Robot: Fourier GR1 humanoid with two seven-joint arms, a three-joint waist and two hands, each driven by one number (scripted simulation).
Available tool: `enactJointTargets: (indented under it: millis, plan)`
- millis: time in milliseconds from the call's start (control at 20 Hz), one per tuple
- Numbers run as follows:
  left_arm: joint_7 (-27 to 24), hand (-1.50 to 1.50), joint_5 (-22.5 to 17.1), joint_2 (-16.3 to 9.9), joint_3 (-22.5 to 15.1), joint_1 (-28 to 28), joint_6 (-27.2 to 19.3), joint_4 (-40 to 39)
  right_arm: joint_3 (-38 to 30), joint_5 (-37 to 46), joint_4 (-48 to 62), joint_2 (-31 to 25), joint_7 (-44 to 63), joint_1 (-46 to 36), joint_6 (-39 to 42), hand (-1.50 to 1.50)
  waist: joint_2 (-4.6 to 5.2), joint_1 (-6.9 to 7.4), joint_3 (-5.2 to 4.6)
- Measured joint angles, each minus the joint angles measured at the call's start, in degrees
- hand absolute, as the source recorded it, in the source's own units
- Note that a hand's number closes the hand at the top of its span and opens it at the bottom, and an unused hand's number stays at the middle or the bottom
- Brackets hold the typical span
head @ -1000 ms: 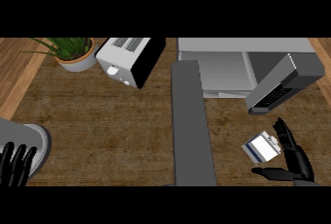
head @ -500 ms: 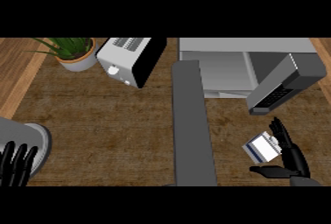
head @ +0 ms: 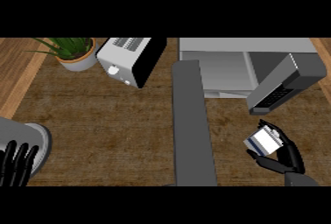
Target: Pick up the milk, place it into the microwave and close the microwave
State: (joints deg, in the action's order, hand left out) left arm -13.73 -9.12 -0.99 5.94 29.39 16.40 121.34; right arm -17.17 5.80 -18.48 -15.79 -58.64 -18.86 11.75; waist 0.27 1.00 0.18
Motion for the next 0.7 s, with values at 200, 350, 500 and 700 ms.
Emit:
enactJointTargets:
  millis: [200,350,500,700]
  plan:
    - [-0.8,-1.50,0.4,0.2,0.2,0.1,0.0,-0.6,-0.2,-1.9,-0.9,1.0,0.6,-0.6,2.2,1.50,-0.02,0.03,0.02]
    - [-1.3,-1.50,0.3,0.3,0.2,0.4,0.2,-0.9,-0.2,-3.0,-1.6,1.2,0.7,0.3,3.4,1.50,-0.04,-0.05,0.02]
    - [-1.5,-1.50,-0.1,0.4,0.4,0.9,0.5,-0.5,-0.3,-4.5,-2.4,1.8,2.0,-0.4,4.8,1.50,-0.09,-0.05,-0.01]
    - [-2.4,-1.50,0.7,0.3,-0.4,1.4,0.2,-0.8,-2.0,-7.3,-2.5,2.8,3.2,-2.2,4.6,1.50,-0.10,-0.09,-0.04]
